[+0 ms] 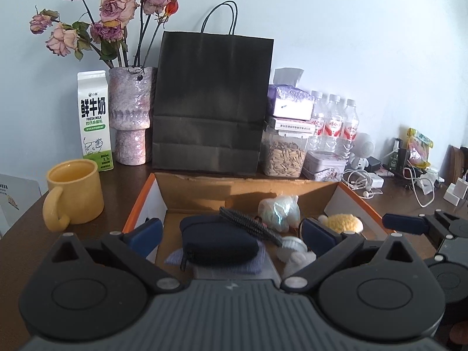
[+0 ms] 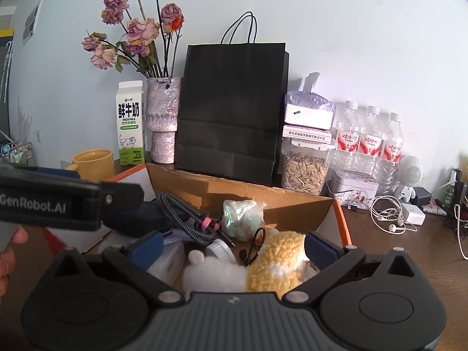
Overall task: Organize objects
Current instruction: 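Carry the braided cable and white lid into the red box and open both tools, then withdraw both tools from the box back over the table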
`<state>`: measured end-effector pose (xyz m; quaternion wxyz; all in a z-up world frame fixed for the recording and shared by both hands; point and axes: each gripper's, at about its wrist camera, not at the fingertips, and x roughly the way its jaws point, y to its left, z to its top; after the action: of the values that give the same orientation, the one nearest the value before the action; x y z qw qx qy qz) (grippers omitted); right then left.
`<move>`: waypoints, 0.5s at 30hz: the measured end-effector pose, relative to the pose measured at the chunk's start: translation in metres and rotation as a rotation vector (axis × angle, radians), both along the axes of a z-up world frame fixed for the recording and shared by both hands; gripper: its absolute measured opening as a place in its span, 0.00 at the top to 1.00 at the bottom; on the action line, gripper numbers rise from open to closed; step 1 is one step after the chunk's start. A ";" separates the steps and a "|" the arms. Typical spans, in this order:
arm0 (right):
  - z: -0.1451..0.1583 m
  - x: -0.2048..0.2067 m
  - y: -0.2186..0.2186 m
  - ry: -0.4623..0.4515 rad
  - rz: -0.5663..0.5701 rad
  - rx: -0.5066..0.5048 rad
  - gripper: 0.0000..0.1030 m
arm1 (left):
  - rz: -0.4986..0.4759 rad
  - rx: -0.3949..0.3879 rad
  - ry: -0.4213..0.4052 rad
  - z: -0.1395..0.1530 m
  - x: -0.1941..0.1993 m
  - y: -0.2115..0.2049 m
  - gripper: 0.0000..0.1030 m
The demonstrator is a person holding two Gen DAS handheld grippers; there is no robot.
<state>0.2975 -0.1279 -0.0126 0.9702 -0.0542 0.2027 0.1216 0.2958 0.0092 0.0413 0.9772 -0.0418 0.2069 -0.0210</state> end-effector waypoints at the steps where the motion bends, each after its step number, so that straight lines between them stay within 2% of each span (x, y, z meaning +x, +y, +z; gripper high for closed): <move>1: 0.000 -0.004 -0.001 0.000 -0.002 0.002 0.00 | -0.002 0.000 0.002 -0.001 -0.005 0.000 0.00; 8: -0.002 -0.034 -0.007 0.013 -0.009 0.007 0.00 | -0.003 0.011 0.013 -0.004 -0.038 0.005 0.00; 15: -0.011 -0.061 -0.011 0.044 -0.010 0.000 0.00 | 0.030 0.029 0.059 -0.014 -0.065 0.018 0.00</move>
<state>0.2360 -0.1388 -0.0235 0.9661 -0.0504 0.2242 0.1178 0.2304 0.0274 0.0272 0.9715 -0.0315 0.2351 -0.0023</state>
